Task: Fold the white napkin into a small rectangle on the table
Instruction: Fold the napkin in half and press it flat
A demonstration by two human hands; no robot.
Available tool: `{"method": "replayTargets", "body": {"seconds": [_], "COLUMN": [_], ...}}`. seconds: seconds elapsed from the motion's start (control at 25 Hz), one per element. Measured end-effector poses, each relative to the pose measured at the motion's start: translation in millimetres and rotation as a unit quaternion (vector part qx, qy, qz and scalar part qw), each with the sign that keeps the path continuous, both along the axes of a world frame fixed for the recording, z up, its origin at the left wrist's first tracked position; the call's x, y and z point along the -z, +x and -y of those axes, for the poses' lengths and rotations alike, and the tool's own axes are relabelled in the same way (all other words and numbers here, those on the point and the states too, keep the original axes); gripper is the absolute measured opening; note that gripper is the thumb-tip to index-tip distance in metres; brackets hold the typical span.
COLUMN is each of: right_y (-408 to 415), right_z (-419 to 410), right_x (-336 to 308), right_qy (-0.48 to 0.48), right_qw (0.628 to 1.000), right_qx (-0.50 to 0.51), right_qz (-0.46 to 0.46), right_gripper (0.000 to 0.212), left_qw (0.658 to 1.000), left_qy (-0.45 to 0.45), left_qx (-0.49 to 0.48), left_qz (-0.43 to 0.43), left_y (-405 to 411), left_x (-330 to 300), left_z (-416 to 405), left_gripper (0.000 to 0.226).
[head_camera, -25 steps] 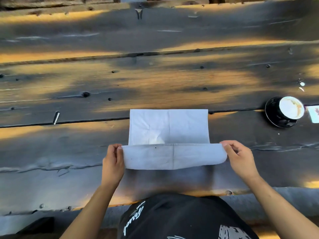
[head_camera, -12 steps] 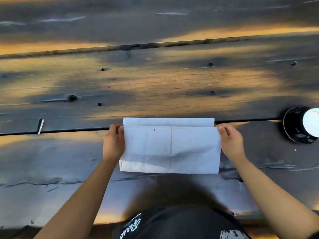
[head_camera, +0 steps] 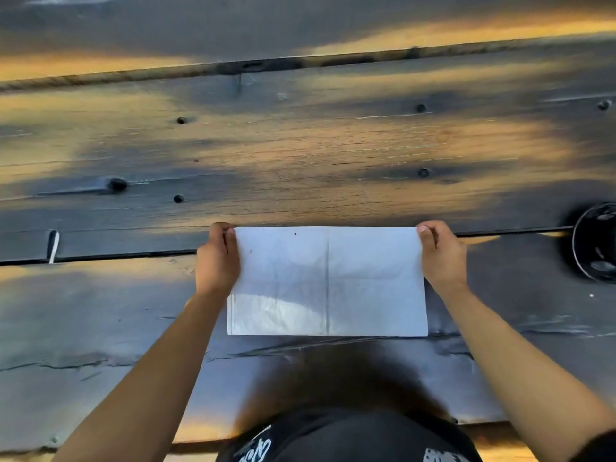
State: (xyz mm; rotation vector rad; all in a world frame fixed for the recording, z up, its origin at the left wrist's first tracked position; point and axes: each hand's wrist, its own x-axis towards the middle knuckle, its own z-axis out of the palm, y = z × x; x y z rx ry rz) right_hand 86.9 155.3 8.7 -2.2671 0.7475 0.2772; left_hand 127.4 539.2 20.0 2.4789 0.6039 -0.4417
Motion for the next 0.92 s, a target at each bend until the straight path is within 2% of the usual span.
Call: {"method": "replayTargets", "body": {"seconds": [0.12,0.24,0.32,0.4,0.48,0.56,0.68,0.8,0.92], "right_y": [0.1,-1.9,-2.1,-2.5,-4.9,-10.9,-18.1,-19.5,-24.7], "right_z": [-1.0,-1.7,-6.4,-24.4,-66.9,-131.4,-223.8,-262.6,-248.9], "right_x": [-1.1,-2.6,-5.0,-8.7,-9.2,-7.4,3.2,22.8,34.6], "right_qy": [-0.030,-0.094,-0.124,-0.151,-0.176,-0.153,-0.126,-0.141,-0.171], "right_qw": [0.999,0.995,0.991,0.987,0.978,0.964,0.924,0.906,0.895], "right_qx": [0.010,0.035,0.051,0.038,-0.047,-0.168,-0.339,-0.387,-0.401], "right_qz": [0.007,-0.009,-0.010,0.047,0.100,0.140,0.128,0.099,0.096], "right_gripper": [0.026,0.033,0.034,0.030,0.029,0.027,0.038,0.049,0.054], "left_qw": [0.999,0.997,0.995,0.983,0.959,0.937,0.927,0.920,0.916], "left_qy": [0.023,0.069,0.079,0.100,0.124,0.115,0.097,0.112,0.141], "left_qx": [0.033,0.040,0.031,0.085,0.187,0.280,0.333,0.359,0.360], "left_qz": [0.007,0.020,0.058,0.129,0.174,0.175,0.143,0.107,0.105], "left_y": [0.8,-2.3,-7.0,-18.7,-35.3,-52.2,-56.4,-55.5,-57.7], "left_x": [6.4,9.6,9.3,10.7,16.2,25.3,38.5,50.4,53.4], "left_z": [0.2,0.9,-0.2,-1.6,-2.7,-6.3,-18.1,-24.1,-20.8], "left_gripper": [0.027,0.026,0.027,0.031,0.036,0.044,0.058,0.062,0.065]}}
